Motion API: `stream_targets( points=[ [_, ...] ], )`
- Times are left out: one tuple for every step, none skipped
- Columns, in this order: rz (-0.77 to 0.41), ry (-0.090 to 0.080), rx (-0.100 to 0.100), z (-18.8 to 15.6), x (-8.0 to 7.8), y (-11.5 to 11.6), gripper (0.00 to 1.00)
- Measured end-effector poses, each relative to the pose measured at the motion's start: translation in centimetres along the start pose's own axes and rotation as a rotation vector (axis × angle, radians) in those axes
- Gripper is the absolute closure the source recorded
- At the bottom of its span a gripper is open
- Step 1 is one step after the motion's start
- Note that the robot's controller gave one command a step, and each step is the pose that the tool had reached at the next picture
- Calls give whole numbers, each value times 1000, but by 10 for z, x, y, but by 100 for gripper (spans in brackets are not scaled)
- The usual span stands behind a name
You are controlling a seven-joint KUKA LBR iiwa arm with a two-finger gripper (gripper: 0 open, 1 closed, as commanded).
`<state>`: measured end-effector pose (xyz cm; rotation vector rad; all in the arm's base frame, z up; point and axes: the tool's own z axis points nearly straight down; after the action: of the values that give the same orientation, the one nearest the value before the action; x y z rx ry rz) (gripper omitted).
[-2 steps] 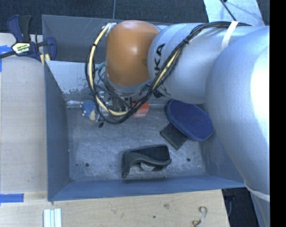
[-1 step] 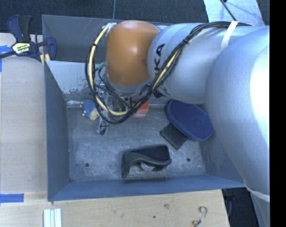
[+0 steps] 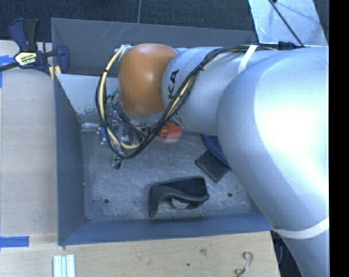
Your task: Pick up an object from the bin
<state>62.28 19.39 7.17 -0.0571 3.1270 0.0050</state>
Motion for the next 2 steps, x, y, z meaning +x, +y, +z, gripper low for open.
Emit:
stream_targets(
  points=[
    [2,-3,-2,-6,-2,0,100],
    [-116,-7,1,-7,8,32,100]
  ],
)
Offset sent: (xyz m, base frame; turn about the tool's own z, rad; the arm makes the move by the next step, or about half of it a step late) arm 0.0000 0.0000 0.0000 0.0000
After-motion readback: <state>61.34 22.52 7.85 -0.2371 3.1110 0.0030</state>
